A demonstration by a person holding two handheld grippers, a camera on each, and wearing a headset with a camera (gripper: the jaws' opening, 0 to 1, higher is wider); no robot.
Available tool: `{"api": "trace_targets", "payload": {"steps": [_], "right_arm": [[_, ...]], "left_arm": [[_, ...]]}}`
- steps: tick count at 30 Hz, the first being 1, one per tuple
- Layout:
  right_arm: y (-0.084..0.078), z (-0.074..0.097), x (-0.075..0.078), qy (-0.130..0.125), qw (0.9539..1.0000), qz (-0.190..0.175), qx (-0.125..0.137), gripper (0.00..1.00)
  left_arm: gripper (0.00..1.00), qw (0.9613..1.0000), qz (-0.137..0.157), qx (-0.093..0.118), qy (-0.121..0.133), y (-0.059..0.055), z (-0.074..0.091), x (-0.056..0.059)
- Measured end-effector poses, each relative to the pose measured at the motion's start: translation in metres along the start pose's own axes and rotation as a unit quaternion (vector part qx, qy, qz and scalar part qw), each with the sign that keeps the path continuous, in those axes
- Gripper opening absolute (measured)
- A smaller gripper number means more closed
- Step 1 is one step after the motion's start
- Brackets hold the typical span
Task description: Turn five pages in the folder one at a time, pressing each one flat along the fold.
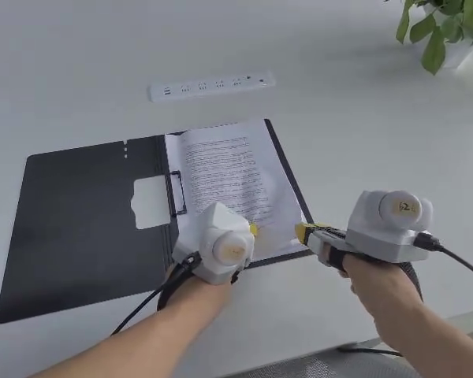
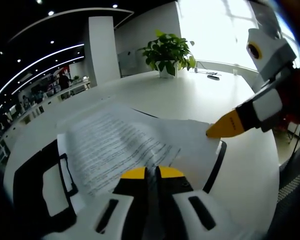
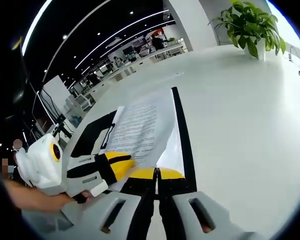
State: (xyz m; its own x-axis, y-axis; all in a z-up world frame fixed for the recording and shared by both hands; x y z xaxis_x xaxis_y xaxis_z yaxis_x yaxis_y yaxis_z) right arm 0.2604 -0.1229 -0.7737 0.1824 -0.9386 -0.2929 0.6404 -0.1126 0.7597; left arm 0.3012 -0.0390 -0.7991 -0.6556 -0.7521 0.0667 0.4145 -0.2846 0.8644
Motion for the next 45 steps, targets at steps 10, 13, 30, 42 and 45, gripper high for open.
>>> {"api": "trace_targets", "payload": {"steps": [10, 13, 30, 42, 45], "right_arm": [[0.004, 0.003, -0.004, 0.015, 0.9995, -0.023, 0.012, 0.00], [0.006, 0.005, -0.008, 0.022, 0.9992, -0.029, 0.020, 0.00], [0.044, 0.015, -0.067, 0.092, 0.9935, -0.006, 0.067, 0.00], [0.063, 0.016, -0.128, 0.148, 0.9848, 0.030, 0.086, 0.00], [0.065, 0.015, -0.145, 0.162, 0.9822, 0.035, 0.089, 0.00]], "left_arm": [[0.06, 1.0000, 0.007, -0.001, 0.004, 0.000, 0.000, 0.000], [0.06, 0.9993, 0.036, -0.001, 0.004, 0.000, 0.000, -0.001], [0.02, 0.9971, 0.074, -0.018, 0.007, 0.001, 0.049, -0.032], [0.07, 0.9953, 0.086, 0.027, 0.035, 0.022, 0.111, -0.070], [0.07, 0.9945, 0.090, 0.034, 0.043, 0.024, 0.125, -0.078]]}}
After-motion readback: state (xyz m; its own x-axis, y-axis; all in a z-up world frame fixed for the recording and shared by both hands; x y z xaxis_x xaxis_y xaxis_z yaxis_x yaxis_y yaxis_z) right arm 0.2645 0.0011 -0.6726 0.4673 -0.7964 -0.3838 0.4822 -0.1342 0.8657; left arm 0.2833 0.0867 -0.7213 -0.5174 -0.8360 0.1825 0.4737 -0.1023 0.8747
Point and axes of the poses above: the centre of the closed fingertips' face, and the gripper's own axes: z roughly backward along the fingers, x roughly to its right, y roughly out of its top, the point moved 2 cm from there along z, roughly backward along the fingers, and after that the axes turned 9 degrees about z, right-handed, at the moved point
